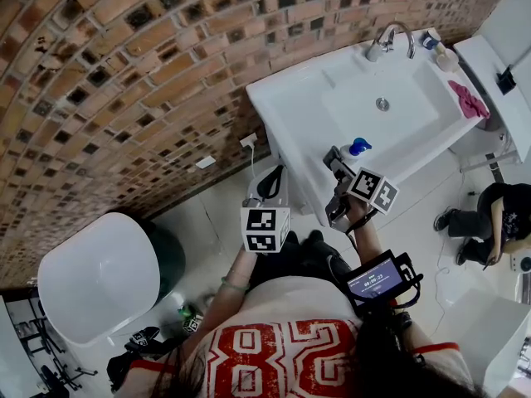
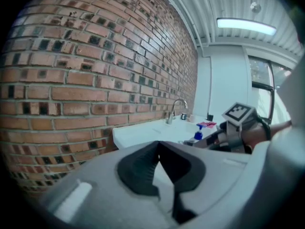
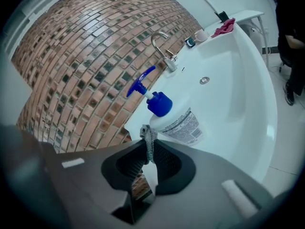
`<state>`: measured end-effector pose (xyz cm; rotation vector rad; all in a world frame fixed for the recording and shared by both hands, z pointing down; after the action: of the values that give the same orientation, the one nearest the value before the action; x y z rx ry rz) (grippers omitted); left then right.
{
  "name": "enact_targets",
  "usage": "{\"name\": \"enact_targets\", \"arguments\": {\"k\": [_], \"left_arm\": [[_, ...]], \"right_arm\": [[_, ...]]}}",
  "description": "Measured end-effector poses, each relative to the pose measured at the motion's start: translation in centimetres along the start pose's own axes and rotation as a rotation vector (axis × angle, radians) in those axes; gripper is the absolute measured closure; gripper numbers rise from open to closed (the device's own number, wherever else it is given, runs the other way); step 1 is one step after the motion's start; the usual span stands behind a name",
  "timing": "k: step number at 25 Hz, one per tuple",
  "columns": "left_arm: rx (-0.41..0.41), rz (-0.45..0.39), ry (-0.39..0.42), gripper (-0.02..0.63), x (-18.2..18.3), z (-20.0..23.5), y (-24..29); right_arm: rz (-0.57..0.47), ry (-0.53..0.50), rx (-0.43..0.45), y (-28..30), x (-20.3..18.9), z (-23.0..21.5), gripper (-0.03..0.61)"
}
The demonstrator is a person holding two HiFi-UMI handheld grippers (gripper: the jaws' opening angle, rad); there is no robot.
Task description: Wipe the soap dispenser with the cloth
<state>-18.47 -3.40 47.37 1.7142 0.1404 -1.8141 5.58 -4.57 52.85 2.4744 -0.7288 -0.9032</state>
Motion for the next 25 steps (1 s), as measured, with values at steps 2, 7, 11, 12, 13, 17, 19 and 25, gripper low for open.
{"name": "enact_targets", "arguments": {"k": [2, 7, 11, 12, 13, 17, 19, 25], "left_arm": [[0.005, 0.002, -0.003, 0.609, 0.0, 0.2, 0.0], [0.022, -0.001, -0.005, 0.610, -0.1, 0.7, 0.1], [0.029, 0.002, -0.007, 0.610, -0.2, 0.8, -0.1], [0.033, 0.002, -0.007, 0.610, -0.2, 0.9, -0.2], [0.037, 0.002, -0.008, 0.610, -0.2, 1.0, -0.3], [0.061, 0.002, -0.014, 0.609, -0.3, 1.4, -0.7], [0.071, 0.005, -0.015, 0.610, -0.4, 1.6, -0.9], [0.073, 0.004, -0.009, 0.611, -0.4, 1.4, -1.1]], "right_arm": [[0.005, 0.014, -0.014, 0.3, -0.1, -0.4, 0.531], [0.034, 0.041, -0.056, 1.3, -0.8, -2.0, 0.531], [0.068, 0.054, -0.097, 2.1, -1.2, -3.5, 0.531], [0.076, 0.061, -0.105, 2.3, -1.3, -3.8, 0.531], [0.083, 0.067, -0.113, 2.5, -1.5, -4.1, 0.531], [0.107, 0.070, -0.139, 3.2, -1.8, -5.0, 0.531], [0.113, 0.070, -0.147, 3.4, -1.9, -5.2, 0.531], [0.121, 0.066, -0.138, 3.6, -1.9, -5.4, 0.531]]}}
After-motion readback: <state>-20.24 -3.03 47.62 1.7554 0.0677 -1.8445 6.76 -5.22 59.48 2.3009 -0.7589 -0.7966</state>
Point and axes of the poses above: the fingertips, and each gripper's own axes: y forward along the fingers, z to its left, x out of its top, the point moved 10 cm from there along -y, backward along the fingers
